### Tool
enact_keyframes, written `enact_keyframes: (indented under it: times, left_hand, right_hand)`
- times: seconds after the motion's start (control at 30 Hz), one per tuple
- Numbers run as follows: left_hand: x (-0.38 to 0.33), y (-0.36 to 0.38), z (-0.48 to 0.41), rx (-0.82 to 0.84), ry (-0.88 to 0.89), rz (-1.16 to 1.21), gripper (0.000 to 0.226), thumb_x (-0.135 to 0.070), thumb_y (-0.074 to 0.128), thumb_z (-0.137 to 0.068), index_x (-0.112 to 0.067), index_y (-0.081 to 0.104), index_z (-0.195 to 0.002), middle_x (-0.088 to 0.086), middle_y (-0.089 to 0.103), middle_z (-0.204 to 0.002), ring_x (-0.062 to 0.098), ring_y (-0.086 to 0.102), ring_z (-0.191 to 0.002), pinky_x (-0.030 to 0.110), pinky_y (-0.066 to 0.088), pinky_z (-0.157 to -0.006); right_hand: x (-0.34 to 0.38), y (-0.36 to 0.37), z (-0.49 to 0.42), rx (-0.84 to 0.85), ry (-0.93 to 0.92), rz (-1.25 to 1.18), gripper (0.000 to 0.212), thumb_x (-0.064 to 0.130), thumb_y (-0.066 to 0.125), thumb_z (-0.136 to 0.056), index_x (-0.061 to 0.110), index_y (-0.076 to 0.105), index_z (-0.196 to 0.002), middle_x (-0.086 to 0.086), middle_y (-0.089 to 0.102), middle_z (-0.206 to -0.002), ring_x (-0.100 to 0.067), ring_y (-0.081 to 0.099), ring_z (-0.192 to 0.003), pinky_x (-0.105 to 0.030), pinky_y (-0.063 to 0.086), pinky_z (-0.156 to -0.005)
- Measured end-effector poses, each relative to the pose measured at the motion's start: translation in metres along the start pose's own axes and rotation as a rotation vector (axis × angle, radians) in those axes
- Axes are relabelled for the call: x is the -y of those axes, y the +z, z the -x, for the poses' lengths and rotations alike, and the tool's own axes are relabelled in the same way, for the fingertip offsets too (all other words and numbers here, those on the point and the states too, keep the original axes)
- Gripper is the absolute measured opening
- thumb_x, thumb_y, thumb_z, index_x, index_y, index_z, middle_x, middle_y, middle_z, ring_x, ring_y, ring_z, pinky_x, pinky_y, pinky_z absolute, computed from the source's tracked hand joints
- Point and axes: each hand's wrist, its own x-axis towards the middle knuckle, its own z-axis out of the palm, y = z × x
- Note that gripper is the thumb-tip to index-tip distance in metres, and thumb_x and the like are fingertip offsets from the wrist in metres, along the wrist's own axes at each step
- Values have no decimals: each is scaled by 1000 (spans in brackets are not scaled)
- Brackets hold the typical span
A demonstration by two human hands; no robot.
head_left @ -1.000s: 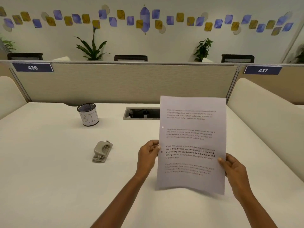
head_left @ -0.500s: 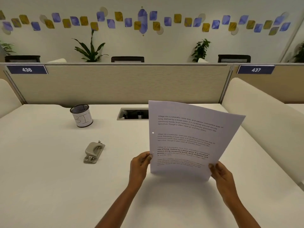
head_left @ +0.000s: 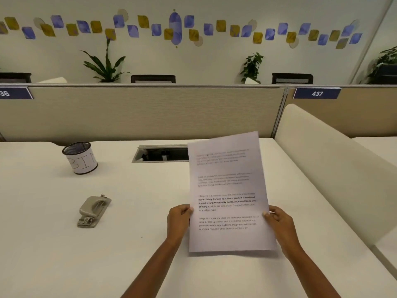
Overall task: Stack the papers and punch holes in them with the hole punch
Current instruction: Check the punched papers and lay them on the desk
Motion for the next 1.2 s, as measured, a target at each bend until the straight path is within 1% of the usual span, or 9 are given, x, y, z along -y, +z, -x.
enact_keyframes:
  times: [0.13,0.37,0.43,0.6,0.7,0.77,0.9,1.0,1.2]
  left_hand:
    - [5,19,-13,-2,-93,-27,18,-5,51,-89,0,66,-81,14,64,-79,26,55,-71,43,53,-69]
    - [-1,47,-42,-3,-86,-212,32,-4,50,-87,-6,44,-56,12,48,-63,24,39,-65,28,36,-62]
    - [-2,53,-48,-11,-87,-249,37,-4,50,-87,-9,38,-52,10,43,-57,24,36,-64,27,33,-61]
    - [-8,65,-53,-15,-73,-285,24,-1,47,-85,-8,47,-63,9,54,-65,25,41,-65,25,32,-62]
    - [-10,70,-55,-43,-43,-320,38,3,44,-83,-12,29,-51,14,42,-58,25,33,-60,26,26,-56]
    - [-12,73,-55,-49,-18,-383,42,3,44,-82,-14,21,-52,5,32,-57,26,32,-65,27,26,-59]
    - [-14,78,-54,-51,-25,-437,38,-1,44,-86,-14,29,-54,3,36,-67,42,53,-89,41,43,-76]
    - [-15,80,-55,-61,-43,-476,16,-6,43,-88,7,51,-84,21,55,-99,40,56,-98,41,46,-83]
    - [-14,83,-56,-59,-41,-580,9,-15,43,-92,-10,49,-87,14,53,-116,32,59,-100,36,47,-86]
  right_hand:
    - [-12,-2,-24,-1,48,111,23,5,56,-88,1,61,-110,-19,68,-101,-34,63,-95,-43,47,-89]
    - [-12,-2,-61,-57,77,242,23,4,56,-86,0,63,-108,-17,68,-107,-24,57,-88,-26,35,-76]
    - [-11,-3,-67,-74,81,268,23,5,56,-86,0,64,-107,-17,68,-108,-28,59,-93,-26,35,-76]
    - [-17,-8,-75,-132,106,302,25,5,56,-85,1,63,-109,-18,69,-105,-30,58,-93,-31,39,-79]
    - [-19,-9,-78,-144,99,320,26,4,56,-84,2,63,-109,-17,68,-103,-25,54,-87,-29,38,-77]
    - [-20,-9,-81,-149,90,340,26,4,56,-84,2,64,-109,-17,67,-101,-29,57,-91,-30,39,-76]
    - [-22,-8,-84,-148,80,408,26,6,56,-83,5,65,-107,-17,64,-101,-32,58,-92,-29,39,-73]
    - [-20,-5,-85,-166,62,450,27,7,57,-84,7,63,-111,-18,60,-109,-34,58,-99,-33,42,-78]
    - [-17,-5,-84,-187,34,518,27,10,57,-86,10,62,-112,-17,57,-111,-34,58,-101,-38,47,-84]
